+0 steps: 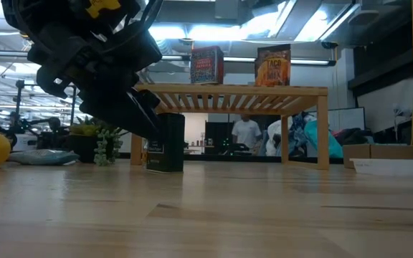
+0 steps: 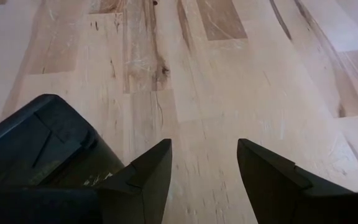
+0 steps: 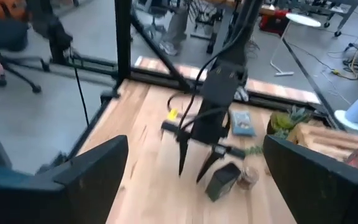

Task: Shelf spices
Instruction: Put the black seasoning can on the shelf

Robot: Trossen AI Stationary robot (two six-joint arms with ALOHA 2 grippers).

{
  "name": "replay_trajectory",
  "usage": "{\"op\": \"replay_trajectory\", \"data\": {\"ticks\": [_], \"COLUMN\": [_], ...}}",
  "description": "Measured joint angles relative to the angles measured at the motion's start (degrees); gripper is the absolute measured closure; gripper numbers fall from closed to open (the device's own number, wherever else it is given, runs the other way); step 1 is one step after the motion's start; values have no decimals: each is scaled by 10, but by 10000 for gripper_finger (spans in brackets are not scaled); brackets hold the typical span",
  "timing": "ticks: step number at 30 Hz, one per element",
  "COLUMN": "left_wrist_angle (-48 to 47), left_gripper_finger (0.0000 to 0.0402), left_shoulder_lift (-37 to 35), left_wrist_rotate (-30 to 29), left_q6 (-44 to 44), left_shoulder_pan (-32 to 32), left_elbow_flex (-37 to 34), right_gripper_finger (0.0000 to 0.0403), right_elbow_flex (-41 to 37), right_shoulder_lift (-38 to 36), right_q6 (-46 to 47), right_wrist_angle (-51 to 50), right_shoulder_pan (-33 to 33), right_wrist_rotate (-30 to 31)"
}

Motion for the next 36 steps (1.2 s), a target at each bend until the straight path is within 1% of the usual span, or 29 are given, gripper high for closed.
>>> {"op": "replay_trajectory", "data": {"ticks": [3, 5, 8, 13, 16, 19, 23, 28, 30, 33, 36], "left_wrist_angle": [0, 6, 12, 5, -7, -25, -35, -44, -75, -135, -189], "left_gripper_finger": [226, 226, 226, 226, 226, 226, 226, 226, 226, 226, 226], "left_shoulder_lift": [0, 0, 0, 0, 0, 0, 0, 0, 0, 0, -4], "left_wrist_rotate": [0, -2, -2, -3, -3, -4, -5, -4, -4, -6, -6], "left_q6": [0, -6, -43, -71, -75, -86, -118, -193, -222, -227, -259], "left_shoulder_pan": [0, 0, 0, -5, -6, -5, -4, -5, -6, -8, -8], "left_elbow_flex": [0, 0, 0, 0, 0, 0, 0, 0, 0, 0, 4], "right_gripper_finger": [23, 23, 23, 23, 23, 23, 23, 23, 23, 23, 23], "right_elbow_flex": [-31, -59, -104, -179, -213, -239, -257, -259, -259, -259, -259], "right_shoulder_lift": [0, 0, 1, 1, 1, 1, 1, 1, 1, 1, 7], "right_q6": [25, 39, 45, 46, 47, 47, 48, 64, 64, 64, 65], "right_wrist_angle": [3, 25, 79, 179, 232, 278, 316, 317, 317, 316, 313], "right_shoulder_pan": [50, 86, 140, 219, 257, 285, 301, 299, 299, 299, 299], "right_wrist_rotate": [41, 79, 152, 260, 309, 345, 358, 358, 358, 358, 358]}}
